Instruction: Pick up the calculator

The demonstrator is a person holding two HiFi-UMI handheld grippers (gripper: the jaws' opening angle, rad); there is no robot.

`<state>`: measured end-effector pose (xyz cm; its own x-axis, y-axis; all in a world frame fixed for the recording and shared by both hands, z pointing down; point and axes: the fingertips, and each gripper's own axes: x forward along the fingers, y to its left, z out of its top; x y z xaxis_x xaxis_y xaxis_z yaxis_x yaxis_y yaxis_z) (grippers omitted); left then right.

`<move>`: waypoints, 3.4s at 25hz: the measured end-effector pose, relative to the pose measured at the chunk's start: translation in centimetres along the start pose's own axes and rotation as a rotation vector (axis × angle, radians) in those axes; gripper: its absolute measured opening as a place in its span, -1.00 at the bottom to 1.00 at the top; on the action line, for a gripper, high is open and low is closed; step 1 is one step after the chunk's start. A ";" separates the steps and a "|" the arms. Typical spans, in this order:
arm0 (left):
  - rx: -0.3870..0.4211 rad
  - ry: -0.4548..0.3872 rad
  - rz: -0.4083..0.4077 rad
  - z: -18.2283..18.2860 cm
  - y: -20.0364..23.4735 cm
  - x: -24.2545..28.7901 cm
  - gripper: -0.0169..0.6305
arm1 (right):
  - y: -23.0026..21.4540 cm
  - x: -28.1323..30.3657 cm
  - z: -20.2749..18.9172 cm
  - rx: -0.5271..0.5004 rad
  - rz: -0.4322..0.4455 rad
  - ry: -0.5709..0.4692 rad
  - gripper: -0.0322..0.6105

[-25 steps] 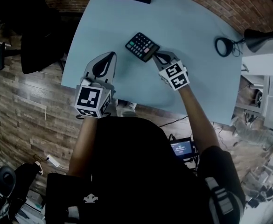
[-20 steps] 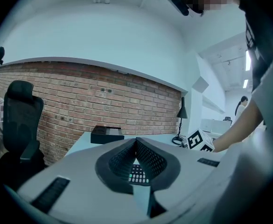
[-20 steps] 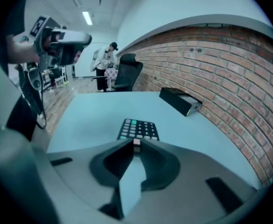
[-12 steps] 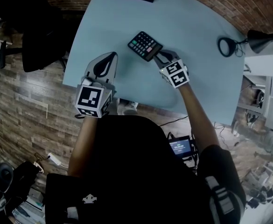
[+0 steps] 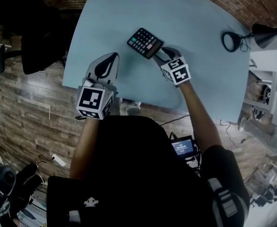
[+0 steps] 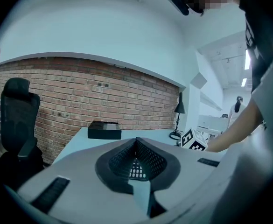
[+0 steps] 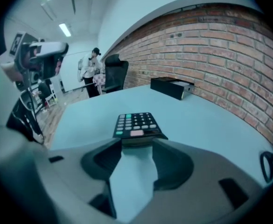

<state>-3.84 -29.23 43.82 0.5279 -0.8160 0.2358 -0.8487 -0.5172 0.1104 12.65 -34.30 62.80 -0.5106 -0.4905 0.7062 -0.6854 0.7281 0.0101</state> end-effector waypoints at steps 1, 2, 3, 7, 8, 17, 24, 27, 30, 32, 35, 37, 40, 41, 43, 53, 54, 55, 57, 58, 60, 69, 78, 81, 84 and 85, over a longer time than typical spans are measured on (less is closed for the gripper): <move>0.003 0.003 -0.002 -0.1 -0.1 0.1 -0.93 | -0.2 0.1 -0.2 0.033 -0.003 0.000 -0.32; 0.005 0.007 -0.003 -0.1 -0.2 0.1 -0.93 | -0.4 0.2 -0.3 0.063 -0.006 0.000 -0.32; 0.007 0.010 -0.004 -0.2 -0.3 0.2 -0.93 | -0.5 0.3 -0.5 0.090 -0.008 -0.001 -0.32; 0.005 0.018 -0.005 -0.4 -0.3 0.4 -0.93 | -0.9 0.6 -0.7 0.197 0.004 -0.008 -0.32; 0.005 0.022 -0.005 -0.5 -0.2 0.4 -0.93 | -0.9 0.6 -0.7 0.232 0.008 -0.015 -0.32; 0.005 0.032 -0.016 -0.9 -0.6 0.8 -0.93 | -1.4 1.1 -0.5 0.550 0.035 -0.056 -0.32; 0.006 0.039 -0.015 -0.8 -0.4 1.1 -0.93 | -1.4 2.7 -1.2 0.766 0.099 -0.049 -0.32; 0.006 0.038 -0.008 -0.8 -0.2 1.1 -0.93 | -1.0 3.6 -1.2 0.764 0.111 -0.037 -0.33; 0.003 0.043 0.002 -1.0 0.3 1.2 -0.93 | -1.0 4.2 -1.1 0.748 0.106 -0.029 -0.33; 0.000 0.046 0.007 -1.1 0.6 1.2 -0.93 | -1.0 4.3 -1.1 0.747 0.108 -0.025 -0.33; -0.004 0.047 0.009 -1.1 0.9 1.2 -0.93 | -1.0 4.4 -1.1 0.765 0.125 -0.030 -0.33; -0.004 0.046 0.006 -1.1 1.0 1.3 -0.93 | -1.0 4.4 -1.0 0.784 0.129 -0.034 -0.36; -0.004 0.045 0.003 -1.0 1.0 1.5 -0.93 | -1.1 4.3 -0.9 0.805 0.123 -0.046 -0.42; -0.003 0.045 0.003 -1.0 1.0 1.5 -0.93 | -1.1 4.3 -0.8 0.804 0.120 -0.050 -0.44; -0.004 0.050 0.004 -1.0 1.0 1.6 -0.93 | -1.2 4.1 -0.5 0.798 0.114 -0.057 -0.50; -0.007 0.042 0.007 -0.8 0.9 1.8 -0.93 | -1.5 3.0 1.3 0.703 0.078 -0.099 -0.67; -0.007 0.043 0.008 -0.8 0.9 1.8 -0.93 | -1.5 3.0 1.4 0.700 0.075 -0.104 -0.68; -0.007 0.043 0.009 -0.8 0.9 1.7 -0.93 | -1.5 2.9 1.6 0.698 0.073 -0.111 -0.68; -0.007 0.043 0.010 -0.8 0.9 1.5 -0.93 | -1.5 2.6 1.8 0.690 0.070 -0.124 -0.69; -0.008 0.040 0.010 -0.8 0.8 1.5 -0.93 | -1.5 2.5 1.8 0.687 0.068 -0.130 -0.69; -0.007 0.036 0.011 -0.8 0.8 1.4 -0.93 | -1.6 2.4 2.0 0.686 0.064 -0.140 -0.70; -0.003 0.028 0.013 -0.5 0.5 1.5 -0.93 | -1.2 1.7 2.4 0.654 0.072 -0.158 -0.72; 0.008 0.026 0.015 -0.5 -0.2 1.7 -0.93 | -0.9 0.7 3.1 0.629 0.064 -0.179 -0.73; 0.011 0.019 0.016 -0.2 -0.4 1.9 -0.93 | -1.0 0.2 3.6 0.608 0.063 -0.189 -0.73; 0.016 0.009 0.016 0.3 -0.7 1.9 -0.93 | -0.9 -0.7 4.5 0.569 0.054 -0.205 -0.73; 0.017 0.006 0.017 0.4 -0.8 1.8 -0.93 | -0.7 -1.0 4.9 0.555 0.056 -0.217 -0.73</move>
<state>-2.15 -30.41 43.82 0.5135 -0.8228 0.2434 -0.8566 -0.5081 0.0897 11.16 -36.66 58.60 -0.6079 -0.5880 0.5336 -0.7935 0.4249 -0.4358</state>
